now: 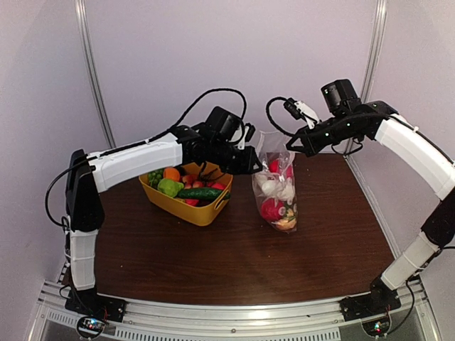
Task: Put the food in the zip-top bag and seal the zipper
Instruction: Adjust the zipper food storage bag.
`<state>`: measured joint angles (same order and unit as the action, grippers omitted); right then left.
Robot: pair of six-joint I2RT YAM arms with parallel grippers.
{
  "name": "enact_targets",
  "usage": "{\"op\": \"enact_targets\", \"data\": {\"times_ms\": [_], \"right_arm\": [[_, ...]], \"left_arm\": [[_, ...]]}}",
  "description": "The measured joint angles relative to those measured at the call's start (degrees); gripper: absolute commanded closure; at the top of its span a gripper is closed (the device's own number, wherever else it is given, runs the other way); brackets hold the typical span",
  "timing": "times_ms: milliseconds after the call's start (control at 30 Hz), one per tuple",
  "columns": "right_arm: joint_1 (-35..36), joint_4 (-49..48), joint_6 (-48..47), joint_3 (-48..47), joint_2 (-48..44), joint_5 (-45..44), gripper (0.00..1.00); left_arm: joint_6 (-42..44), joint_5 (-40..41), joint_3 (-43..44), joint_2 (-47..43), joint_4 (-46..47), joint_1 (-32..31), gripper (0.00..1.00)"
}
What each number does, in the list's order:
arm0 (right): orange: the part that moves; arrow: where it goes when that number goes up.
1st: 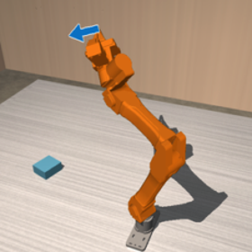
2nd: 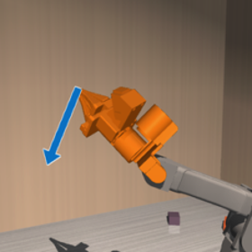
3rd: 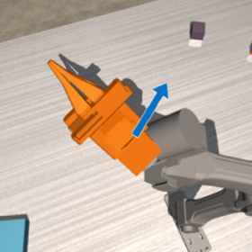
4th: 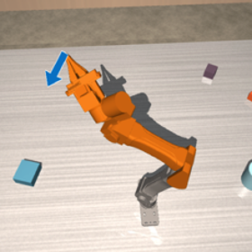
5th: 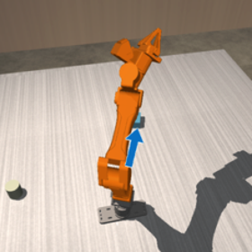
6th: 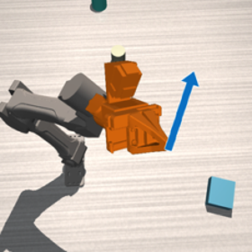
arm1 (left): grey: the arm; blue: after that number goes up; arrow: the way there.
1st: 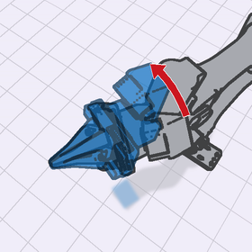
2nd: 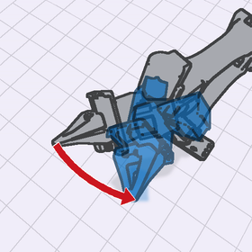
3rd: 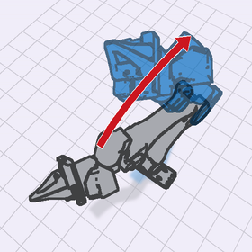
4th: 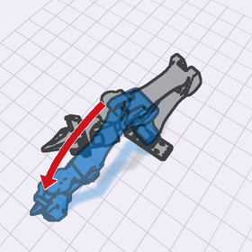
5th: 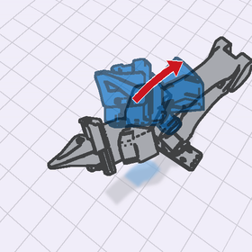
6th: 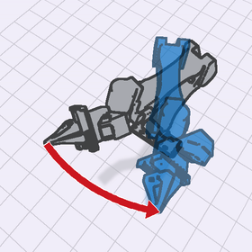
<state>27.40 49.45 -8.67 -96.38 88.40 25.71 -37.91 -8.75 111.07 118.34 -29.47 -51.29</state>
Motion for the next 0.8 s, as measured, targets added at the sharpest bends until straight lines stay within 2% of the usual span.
{"op": "enact_targets", "data": {"times_ms": [33,167,300,400,500,633,767,800], "right_arm": [[0.02,0.00,0.00,0.00,0.00,-0.07,1.00],[0.22,1.38,-0.72,-1.22,0.09,-3.87,1.00],[-1.64,4.09,-2.34,-8.41,0.59,-11.80,1.00],[-5.84,3.80,-2.73,-12.66,0.52,-15.87,1.00],[-7.91,3.74,-2.71,-13.94,0.55,-16.13,1.00],[-8.17,4.66,-2.45,-13.90,0.66,-16.13,1.00],[-8.57,4.85,-2.27,-13.97,0.66,-16.39,1.00],[-8.59,4.85,-2.27,-13.97,0.66,-16.41,1.00]], "left_arm": [[-0.11,-0.46,0.68,0.11,-0.04,0.13,1.00],[0.00,-1.73,7.48,0.57,-1.64,0.46,1.00],[1.77,-1.46,16.87,-0.42,-2.75,-0.09,1.00],[3.10,-0.85,17.09,-4.31,-1.62,-0.63,1.00],[3.58,-1.84,16.96,-5.31,0.74,-1.22,1.00],[3.58,-4.76,14.34,-4.24,2.51,-1.01,0.88],[3.82,-7.21,13.38,-1.27,2.93,-0.57,0.87],[3.80,-7.52,13.14,-0.87,2.89,-0.50,0.85]]}}
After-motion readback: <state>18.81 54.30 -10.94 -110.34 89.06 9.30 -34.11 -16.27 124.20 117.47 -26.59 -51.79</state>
